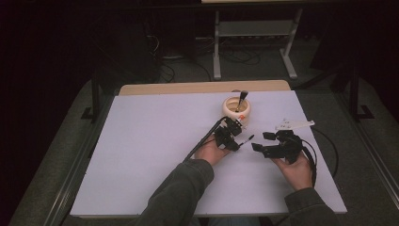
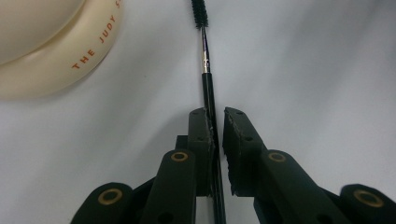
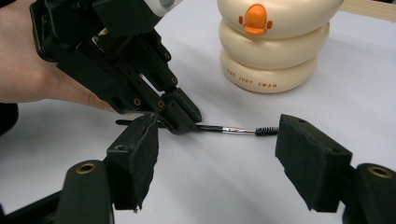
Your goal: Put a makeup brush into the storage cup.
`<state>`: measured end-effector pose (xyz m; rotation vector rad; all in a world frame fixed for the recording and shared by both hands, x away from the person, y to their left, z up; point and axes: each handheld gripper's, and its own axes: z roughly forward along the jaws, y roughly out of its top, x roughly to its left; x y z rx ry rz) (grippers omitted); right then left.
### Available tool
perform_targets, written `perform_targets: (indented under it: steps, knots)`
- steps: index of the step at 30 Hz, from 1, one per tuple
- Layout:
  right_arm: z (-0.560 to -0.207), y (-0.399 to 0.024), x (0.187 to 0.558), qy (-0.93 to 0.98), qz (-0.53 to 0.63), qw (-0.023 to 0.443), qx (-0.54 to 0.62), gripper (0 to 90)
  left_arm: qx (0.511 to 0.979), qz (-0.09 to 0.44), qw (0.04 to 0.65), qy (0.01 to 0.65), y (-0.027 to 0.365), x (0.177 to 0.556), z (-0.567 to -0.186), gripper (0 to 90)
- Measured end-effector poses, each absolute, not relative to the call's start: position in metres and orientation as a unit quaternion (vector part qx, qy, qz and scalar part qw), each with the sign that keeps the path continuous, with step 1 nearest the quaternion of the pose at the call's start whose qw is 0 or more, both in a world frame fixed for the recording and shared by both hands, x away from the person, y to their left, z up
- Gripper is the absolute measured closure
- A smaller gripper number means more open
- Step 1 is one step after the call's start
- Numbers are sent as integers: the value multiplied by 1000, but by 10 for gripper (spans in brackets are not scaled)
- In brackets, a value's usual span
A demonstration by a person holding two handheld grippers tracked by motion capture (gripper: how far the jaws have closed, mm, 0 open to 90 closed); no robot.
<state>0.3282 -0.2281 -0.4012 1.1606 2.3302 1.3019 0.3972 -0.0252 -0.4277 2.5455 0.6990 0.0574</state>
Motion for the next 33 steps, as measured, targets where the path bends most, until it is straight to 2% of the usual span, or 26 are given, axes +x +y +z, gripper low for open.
perform_targets:
  steps: [3,15,33]
  knots:
    - [-401,-229,328,794,446,115,396,289,935,29,242,258,-27,397,-428,843]
    - [-402,-229,329,795,446,115,395,292,943,34,226,243,-29,397,-426,858]
    - [-403,-229,330,796,447,112,392,293,935,27,248,251,-22,399,-420,860]
